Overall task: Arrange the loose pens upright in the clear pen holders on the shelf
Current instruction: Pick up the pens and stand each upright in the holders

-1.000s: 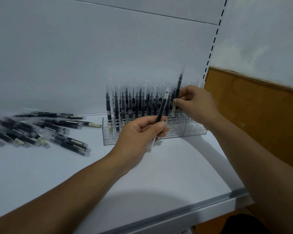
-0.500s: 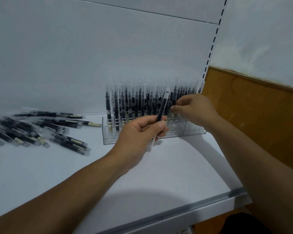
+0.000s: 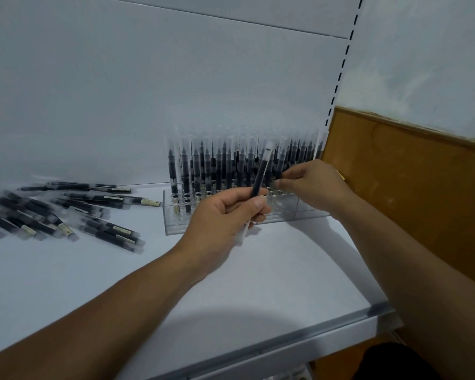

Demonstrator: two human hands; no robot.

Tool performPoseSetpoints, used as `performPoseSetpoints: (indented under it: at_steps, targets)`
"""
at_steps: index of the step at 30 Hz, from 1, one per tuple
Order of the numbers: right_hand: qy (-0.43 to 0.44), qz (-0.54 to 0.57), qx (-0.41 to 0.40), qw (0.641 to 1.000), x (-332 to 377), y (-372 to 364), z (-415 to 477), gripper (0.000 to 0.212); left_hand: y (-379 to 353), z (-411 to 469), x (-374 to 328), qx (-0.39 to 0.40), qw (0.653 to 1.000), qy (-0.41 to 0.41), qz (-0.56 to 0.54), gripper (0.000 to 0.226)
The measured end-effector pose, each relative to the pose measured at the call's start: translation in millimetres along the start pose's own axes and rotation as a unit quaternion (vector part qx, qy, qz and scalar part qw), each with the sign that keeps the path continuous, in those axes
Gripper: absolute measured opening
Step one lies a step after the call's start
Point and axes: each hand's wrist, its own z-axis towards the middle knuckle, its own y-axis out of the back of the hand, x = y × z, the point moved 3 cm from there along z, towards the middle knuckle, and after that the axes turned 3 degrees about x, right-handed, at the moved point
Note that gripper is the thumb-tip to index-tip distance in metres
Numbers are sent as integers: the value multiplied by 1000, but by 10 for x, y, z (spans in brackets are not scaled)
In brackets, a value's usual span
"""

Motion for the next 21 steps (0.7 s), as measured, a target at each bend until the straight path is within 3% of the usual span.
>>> performPoseSetpoints:
  at_steps: [3,6,9,13,16,21]
  targets:
    - [19,5,-4,1000,-22,40,-39,32,-3,-2,-8,-2,1000,-8,12,19]
    - [61,39,-143,987,-28,157,-129,21,-6,-7,-32,-9,999,-16,35,17]
    - [197,51,-256,945,88,261,-287,16,3,-12,-47,-19,997,-19,67,15]
    - [359,-65,-180,913,252,164,-395,29,12,-14,-38,-24,997,-18,70,15]
    - [405,-142,-186,884,276,123,-408,33,-14,-22,-54,-22,996,-23,78,15]
    - [451,-178,-172,857,249,32,-401,22,-37,-39,-75,-7,994,-32,105,17]
